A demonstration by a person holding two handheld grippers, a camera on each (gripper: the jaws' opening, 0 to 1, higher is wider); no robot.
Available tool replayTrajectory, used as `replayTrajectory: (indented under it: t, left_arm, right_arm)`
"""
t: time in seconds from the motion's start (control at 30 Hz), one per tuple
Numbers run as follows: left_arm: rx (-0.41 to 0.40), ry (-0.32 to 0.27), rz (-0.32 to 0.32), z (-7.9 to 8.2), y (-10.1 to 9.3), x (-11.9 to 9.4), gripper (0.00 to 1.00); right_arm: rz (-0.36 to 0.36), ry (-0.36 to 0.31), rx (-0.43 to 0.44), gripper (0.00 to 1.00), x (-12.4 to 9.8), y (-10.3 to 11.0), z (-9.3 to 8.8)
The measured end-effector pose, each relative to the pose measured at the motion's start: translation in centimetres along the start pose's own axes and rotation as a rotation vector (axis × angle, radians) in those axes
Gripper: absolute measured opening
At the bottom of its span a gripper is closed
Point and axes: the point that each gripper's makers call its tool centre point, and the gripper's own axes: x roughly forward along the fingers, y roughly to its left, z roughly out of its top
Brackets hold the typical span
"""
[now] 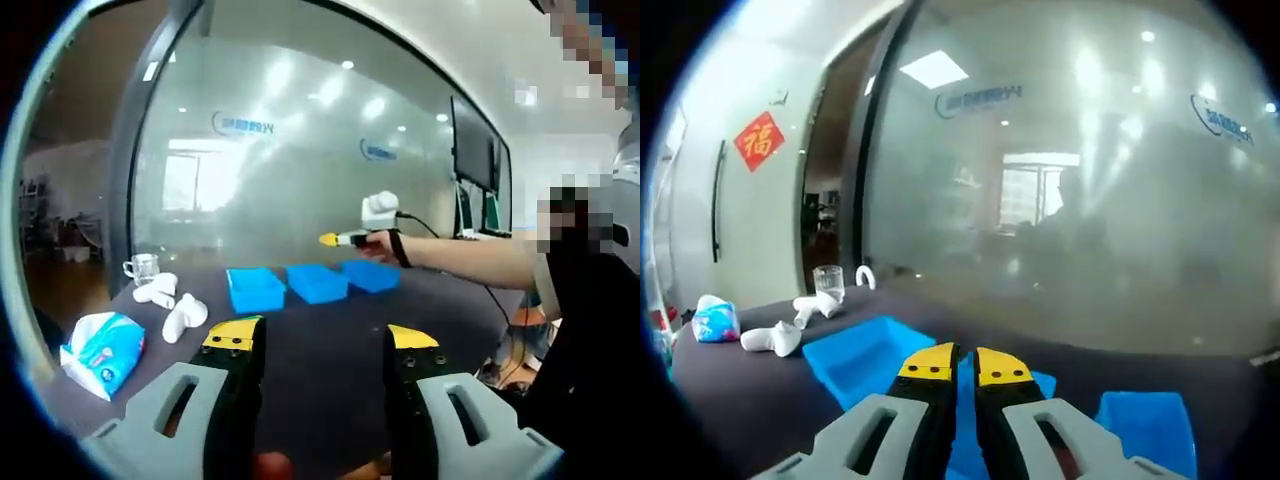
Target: Sort the screws, nuts, and washers into the corresponding bins
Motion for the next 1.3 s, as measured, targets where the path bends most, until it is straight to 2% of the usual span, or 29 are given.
replayTrajectory:
  t: [0.1, 0.13, 0.33, 0.47, 0.67, 1.03, 1.3]
  left_arm:
    - [0.001, -0.001, 0.000, 0.0, 0.0, 0.0, 0.45]
    - [0.000, -0.001, 0.000, 0.1, -0.1, 0.0, 0.45]
    - [0.003, -0.003, -0.004, 0.2, -0.2, 0.0, 0.45]
    - [0.000, -0.014, -0.011, 0.5, -0.3, 0.1, 0.45]
    - [-0.003, -0.017, -0.012, 0.5, -0.3, 0.2, 0.45]
    - [-0.002, -0.008, -0.033, 0.2, -0.8, 1.4, 0.46]
    - [-0.004, -0.005, -0.061, 0.2, -1.4, 2.5, 0.46]
  right_arm:
    - [-0.011, -0.015, -0.005, 0.25, -0.1, -0.3, 0.1]
    - [-0.009, -0.012, -0.016, 0.27, -0.1, -0.3, 0.0]
    - [-0.003, -0.016, -0.017, 0.29, -1.1, -0.2, -0.3]
    - [0.063, 0.002, -0.003, 0.31, -2.9, 1.5, -1.6]
    - [0.102, -0.005, -0.012, 0.31, -6.2, 2.4, -2.8]
    - [0.160, -0.095, -0.023, 0.33, -14.5, 3.2, -1.8]
    - [0.156, -0.148, -0.030, 0.33, -20.3, 2.3, -1.5]
